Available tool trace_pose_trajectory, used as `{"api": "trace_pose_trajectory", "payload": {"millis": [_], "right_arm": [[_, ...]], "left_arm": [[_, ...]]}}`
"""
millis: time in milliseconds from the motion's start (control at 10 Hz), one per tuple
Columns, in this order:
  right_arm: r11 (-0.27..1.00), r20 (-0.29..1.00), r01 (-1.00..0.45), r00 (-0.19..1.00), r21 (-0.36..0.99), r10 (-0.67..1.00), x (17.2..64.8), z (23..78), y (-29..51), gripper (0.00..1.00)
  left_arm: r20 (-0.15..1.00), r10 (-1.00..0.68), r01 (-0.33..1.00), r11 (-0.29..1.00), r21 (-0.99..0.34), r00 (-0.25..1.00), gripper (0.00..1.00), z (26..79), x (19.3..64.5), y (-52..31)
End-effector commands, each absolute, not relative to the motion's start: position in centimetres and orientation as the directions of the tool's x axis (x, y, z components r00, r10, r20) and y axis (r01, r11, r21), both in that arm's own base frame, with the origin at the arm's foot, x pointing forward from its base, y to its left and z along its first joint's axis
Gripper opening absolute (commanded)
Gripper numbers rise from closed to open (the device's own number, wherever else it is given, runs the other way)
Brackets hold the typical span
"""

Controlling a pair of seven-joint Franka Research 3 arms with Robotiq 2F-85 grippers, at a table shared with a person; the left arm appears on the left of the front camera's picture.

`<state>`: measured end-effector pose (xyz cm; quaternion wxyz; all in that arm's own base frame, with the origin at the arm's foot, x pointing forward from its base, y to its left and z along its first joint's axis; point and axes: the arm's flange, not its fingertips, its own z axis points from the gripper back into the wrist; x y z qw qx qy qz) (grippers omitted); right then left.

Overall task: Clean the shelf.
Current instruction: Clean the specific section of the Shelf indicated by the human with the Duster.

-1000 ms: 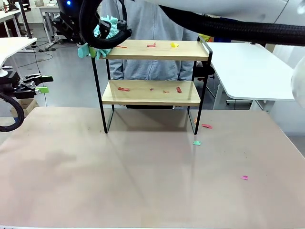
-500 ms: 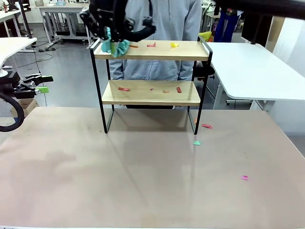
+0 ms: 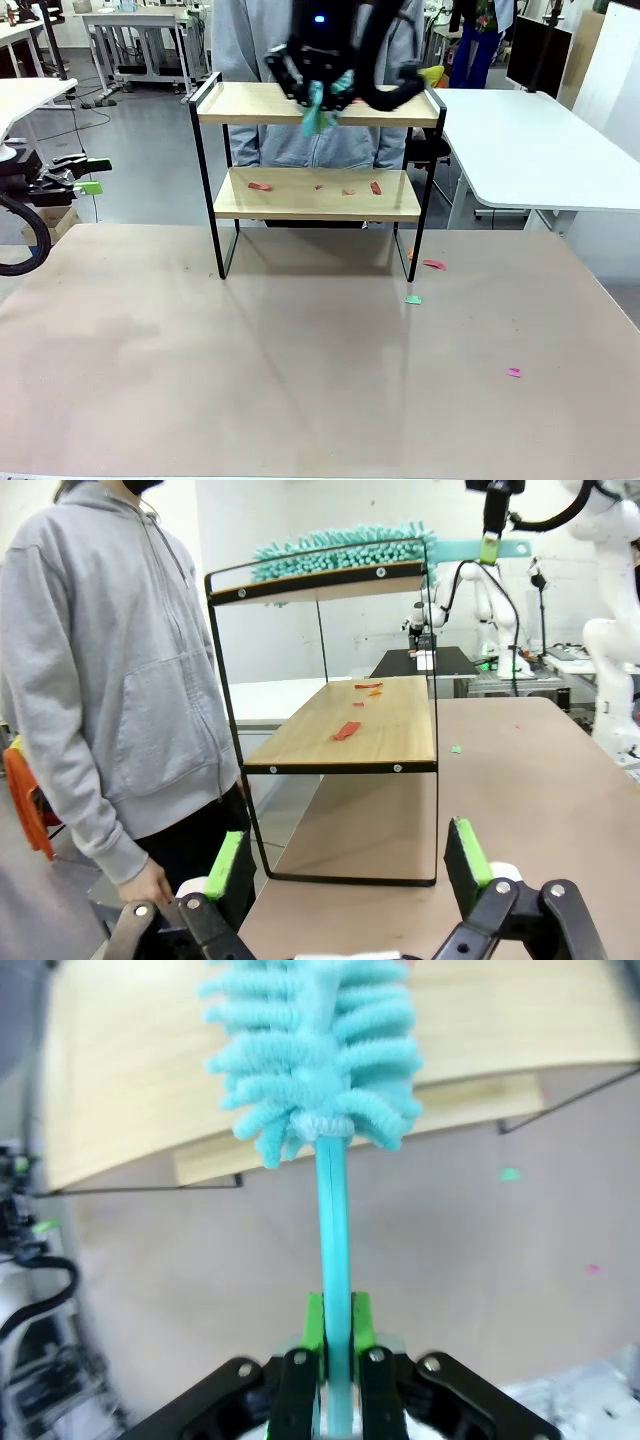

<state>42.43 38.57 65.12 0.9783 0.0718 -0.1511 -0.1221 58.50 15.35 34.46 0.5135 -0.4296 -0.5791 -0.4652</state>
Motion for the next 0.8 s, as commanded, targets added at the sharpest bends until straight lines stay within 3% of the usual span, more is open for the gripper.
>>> {"api": "trace_pose_trajectory", "payload": {"millis": [0,400,500,600,700], "right_arm": [[0.945,0.254,0.236,0.922,0.227,-0.292,40.6,63.8,32.5,0.13],[0.915,0.242,0.346,0.888,0.208,-0.391,40.7,63.4,24.2,0.13],[0.916,0.281,0.315,0.881,0.25,-0.38,39.8,64.1,23.4,0.13],[0.918,0.356,0.197,0.877,0.345,-0.322,38.4,65.6,24.4,0.13],[0.917,0.265,0.342,0.883,0.204,-0.388,41.1,64.7,25.0,0.13]], "left_arm": [[0.993,0.016,0.973,0.201,0.11,-0.115,1.0,34.8,58.4,15.2],[0.993,0.016,0.973,0.201,0.11,-0.115,1.0,34.8,58.4,15.2],[0.993,0.016,0.973,0.201,0.11,-0.115,1.0,34.8,58.4,15.2],[0.993,0.016,0.973,0.201,0.11,-0.115,1.0,34.8,58.4,15.2],[0.993,0.016,0.973,0.201,0.11,-0.115,1.0,34.8,58.4,15.2]]}}
